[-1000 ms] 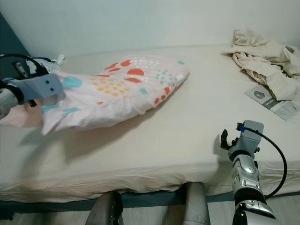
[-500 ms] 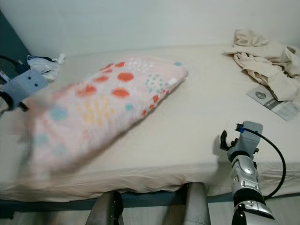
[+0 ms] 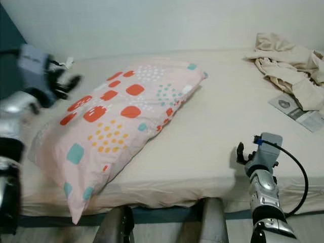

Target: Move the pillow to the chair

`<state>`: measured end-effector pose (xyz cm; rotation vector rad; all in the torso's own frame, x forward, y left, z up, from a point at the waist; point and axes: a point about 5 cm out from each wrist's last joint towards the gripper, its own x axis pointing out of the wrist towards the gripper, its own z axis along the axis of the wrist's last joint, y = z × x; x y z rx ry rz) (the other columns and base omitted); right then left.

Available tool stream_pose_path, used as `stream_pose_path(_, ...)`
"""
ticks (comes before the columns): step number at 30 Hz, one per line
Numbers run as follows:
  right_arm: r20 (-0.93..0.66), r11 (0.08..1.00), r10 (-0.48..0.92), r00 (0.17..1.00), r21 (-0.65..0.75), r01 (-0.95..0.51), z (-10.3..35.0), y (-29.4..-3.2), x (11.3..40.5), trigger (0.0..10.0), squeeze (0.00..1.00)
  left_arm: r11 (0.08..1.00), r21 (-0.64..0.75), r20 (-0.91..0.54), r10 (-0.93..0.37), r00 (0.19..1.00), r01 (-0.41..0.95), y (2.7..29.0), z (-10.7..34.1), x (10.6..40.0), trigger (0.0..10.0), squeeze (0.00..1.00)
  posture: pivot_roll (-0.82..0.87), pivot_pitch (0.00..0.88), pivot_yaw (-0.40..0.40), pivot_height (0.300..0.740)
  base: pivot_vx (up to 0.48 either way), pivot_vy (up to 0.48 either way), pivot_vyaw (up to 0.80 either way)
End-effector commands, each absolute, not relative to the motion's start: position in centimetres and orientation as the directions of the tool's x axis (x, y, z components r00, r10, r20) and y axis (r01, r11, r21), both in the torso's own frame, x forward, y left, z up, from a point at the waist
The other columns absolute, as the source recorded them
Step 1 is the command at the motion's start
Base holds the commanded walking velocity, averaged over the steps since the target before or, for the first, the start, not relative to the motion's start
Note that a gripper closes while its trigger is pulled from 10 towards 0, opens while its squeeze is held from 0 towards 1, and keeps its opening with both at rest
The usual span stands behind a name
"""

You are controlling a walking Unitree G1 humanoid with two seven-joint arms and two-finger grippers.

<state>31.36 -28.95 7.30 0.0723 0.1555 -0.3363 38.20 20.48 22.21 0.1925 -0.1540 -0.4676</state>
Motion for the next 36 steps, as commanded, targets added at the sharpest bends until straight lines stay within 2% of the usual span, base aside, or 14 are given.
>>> stream_pose_path(1,-0.183,0.95,-0.285,0.941,0.075,0.303,6.8,-27.4,31.9,10.0,0.0,0.726,0.243,-0.053,-0.652,0.756,0.643,15.4,18.0,36.8,10.0,1.0,0.05,0.143,0.048,0.581,0.0,0.0,0.0)
stream_pose_path(3,-0.183,0.95,-0.285,0.941,0.075,0.303,6.8,-27.4,31.9,10.0,0.0,0.726,0.243,-0.053,-0.652,0.756,0.643,15.4,18.0,36.8,10.0,1.0,0.05,0.143,0.048,0.581,0.0,0.0,0.0)
stream_pose_path(5,-0.176,0.955,-0.265,0.948,0.086,0.283,7.0,-26.6,32.2,10.0,0.0,0.66,0.286,-0.135,-0.69,0.711,0.695,12.9,15.6,35.9,10.0,1.0,0.05,0.144,0.053,0.581,0.0,0.0,0.0)
stream_pose_path(6,-0.176,0.955,-0.265,0.948,0.086,0.283,7.0,-26.6,32.2,10.0,0.0,0.66,0.286,-0.135,-0.69,0.711,0.695,12.9,15.6,35.9,10.0,1.0,0.05,0.144,0.053,0.581,0.0,0.0,0.0)
stream_pose_path(8,-0.166,0.956,-0.256,0.952,0.102,0.275,7.2,-26.0,32.6,10.0,0.0,0.643,0.358,-0.179,-0.664,0.726,0.677,10.1,13.7,35.0,10.0,1.0,0.04,0.142,0.059,0.581,0.0,0.0,0.0)
stream_pose_path(10,-0.166,0.955,-0.257,0.952,0.104,0.276,7.1,-25.9,32.6,10.0,0.0,0.641,0.362,-0.18,-0.664,0.725,0.677,9.8,13.6,34.8,10.0,1.0,0.04,0.142,0.059,0.581,0.0,0.0,0.0)
stream_pose_path(11,-0.166,0.956,-0.255,0.953,0.105,0.274,7.1,-25.7,32.6,10.0,0.0,0.63,0.454,-0.197,-0.619,0.76,0.631,9.8,13.3,34.8,10.0,1.0,0.04,0.142,0.059,0.581,0.0,0.0,0.0)
stream_pose_path(16,-0.169,0.956,-0.252,0.953,0.107,0.272,6.9,-25.5,32.5,10.0,0.0,0.581,0.667,-0.189,-0.473,0.861,0.466,10.6,12.8,34.8,10.0,1.0,0.04,0.136,0.055,0.581,0.0,0.0,0.0)
stream_pose_path(17,-0.169,0.956,-0.253,0.953,0.108,0.273,6.9,-25.5,32.5,10.0,0.0,0.559,0.702,-0.197,-0.444,0.874,0.442,10.7,12.4,34.7,10.0,0.76,0.04,0.135,0.052,0.581,0.0,0.0,0.0)
stream_pose_path(19,-0.169,0.956,-0.252,0.953,0.108,0.272,6.9,-25.4,32.5,10.0,0.0,0.551,0.713,-0.201,-0.433,0.879,0.434,10.7,12.2,34.6,10.0,0.76,0.04,0.135,0.052,0.581,0.0,0.0,0.0)
stream_pose_path(20,-0.169,0.956,-0.252,0.953,0.109,0.273,6.9,-25.4,32.5,10.0,0.0,0.537,0.751,-0.191,-0.379,0.905,0.383,10.9,11.8,34.7,10.0,0.37,0.04,0.136,0.052,0.581,0.0,0.0,0.0)
stream_pose_path(22,-0.169,0.956,-0.253,0.953,0.109,0.273,6.9,-25.3,32.5,10.0,0.0,0.523,0.781,-0.176,-0.339,0.924,0.341,11.1,11.5,34.6,10.0,0.37,0.04,0.136,0.052,0.581,0.0,0.0,0.0)
stream_pose_path(23,-0.17,0.956,-0.253,0.953,0.11,0.273,6.9,-25.2,32.6,10.0,0.0,0.486,0.823,-0.176,-0.274,0.945,0.294,11.6,10.4,34.6,10.0,0.02,0.04,0.136,0.052,0.581,0.0,0.0,0.0)
stream_pose_path(36,-0.171,0.953,-0.26,0.95,0.115,0.282,7.0,-25.1,32.7,10.0,0.0,0.348,0.861,-0.35,-0.125,0.928,0.372,14.2,5.5,33.2,10.0,0.0,0.03,0.149,0.053,0.581,0.0,0.0,0.0)
